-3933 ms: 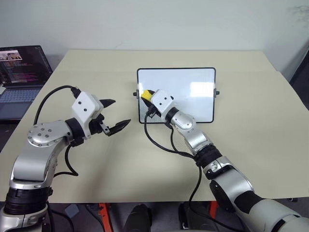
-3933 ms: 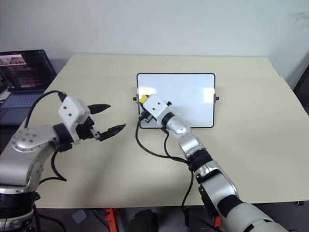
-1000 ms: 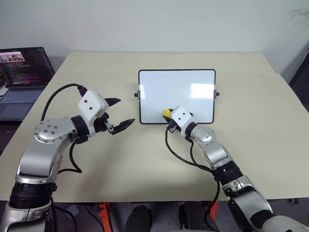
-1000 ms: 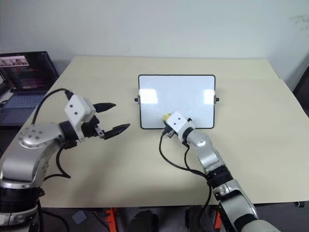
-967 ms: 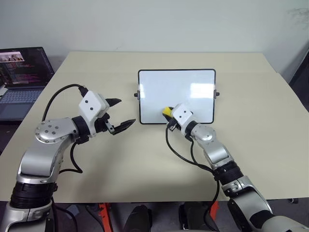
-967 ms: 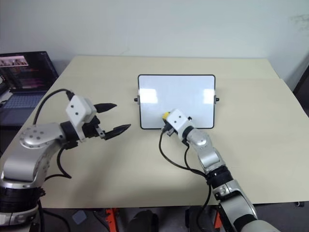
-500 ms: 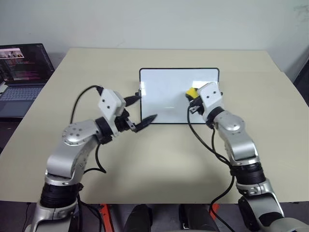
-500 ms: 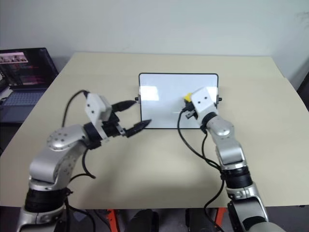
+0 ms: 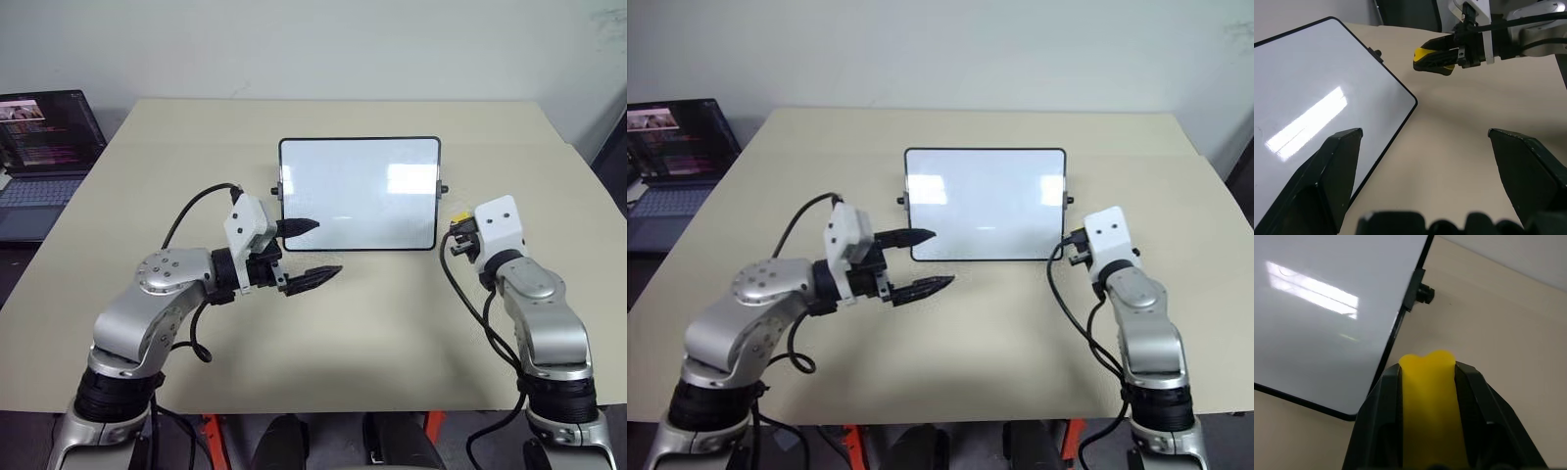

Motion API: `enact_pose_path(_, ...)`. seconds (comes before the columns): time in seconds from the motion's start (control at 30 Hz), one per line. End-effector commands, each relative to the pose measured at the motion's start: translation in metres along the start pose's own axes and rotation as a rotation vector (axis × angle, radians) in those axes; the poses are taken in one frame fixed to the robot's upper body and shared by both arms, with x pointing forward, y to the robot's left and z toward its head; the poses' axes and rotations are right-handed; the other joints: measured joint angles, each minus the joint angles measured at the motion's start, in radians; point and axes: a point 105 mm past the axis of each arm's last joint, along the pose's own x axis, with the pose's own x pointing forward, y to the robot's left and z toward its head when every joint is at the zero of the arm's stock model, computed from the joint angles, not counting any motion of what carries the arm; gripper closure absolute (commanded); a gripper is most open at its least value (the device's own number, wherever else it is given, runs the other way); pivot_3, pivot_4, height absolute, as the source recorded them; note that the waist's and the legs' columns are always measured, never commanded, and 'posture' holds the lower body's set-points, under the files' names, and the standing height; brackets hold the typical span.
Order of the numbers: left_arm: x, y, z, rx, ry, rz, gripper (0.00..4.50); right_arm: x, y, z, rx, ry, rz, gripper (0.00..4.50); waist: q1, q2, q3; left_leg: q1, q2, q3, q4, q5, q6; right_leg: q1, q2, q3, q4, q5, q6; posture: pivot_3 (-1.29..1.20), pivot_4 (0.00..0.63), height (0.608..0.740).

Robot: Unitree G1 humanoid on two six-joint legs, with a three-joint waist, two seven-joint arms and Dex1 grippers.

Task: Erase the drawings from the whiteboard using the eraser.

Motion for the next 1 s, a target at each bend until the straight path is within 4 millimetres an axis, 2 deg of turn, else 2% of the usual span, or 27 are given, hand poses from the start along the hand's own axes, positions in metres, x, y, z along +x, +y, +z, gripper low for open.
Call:
enact_pose_path(0.03, -0.009, -0.005, 0.004, 0.02, 0.009, -0.039, 0.0, -0.007, -0.017, 0.006, 0.012, -0.014, -0.064, 3.33, 0.0, 0.0, 0.0, 0.0, 0.0, 0.0, 0.0, 0.0, 0.0, 0.0, 0.0, 0.0, 0.0, 0.0, 0.0, 0.0, 0.15, 0.74)
enact_pose_path(0.17, -0.014, -0.002, 0.002, 0.034, 0.019, -0.026, 0.0, -0.005, -0.019, 0.0, 0.05, 0.019, -0.079, 3.33, 0.002, 0.0, 0.0, 0.0, 0.0, 0.0, 0.0, 0.0, 0.0, 0.0, 0.0, 0.0, 0.0, 0.0, 0.0, 0.0, 0.15, 0.74)
enact_pose_path(0.53, -0.014, 0.001, 0.004, 0.049, -0.004, -0.001, 0.0, 0.0, 0.002, -0.018, 0.163, 0.131, -0.022, 3.33, 0.002, 0.0, 0.0, 0.0, 0.0, 0.0, 0.0, 0.0, 0.0, 0.0, 0.0, 0.0, 0.0, 0.0, 0.0, 0.0, 0.15, 0.74)
enact_pose_path(1.0, -0.016, 0.005, 0.006, 0.065, -0.005, 0.017, 0.0, 0.01, -0.003, -0.024, 0.204, 0.151, -0.03, 3.33, 0.001, 0.0, 0.0, 0.0, 0.0, 0.0, 0.0, 0.0, 0.0, 0.0, 0.0, 0.0, 0.0, 0.0, 0.0, 0.0, 0.15, 0.74)
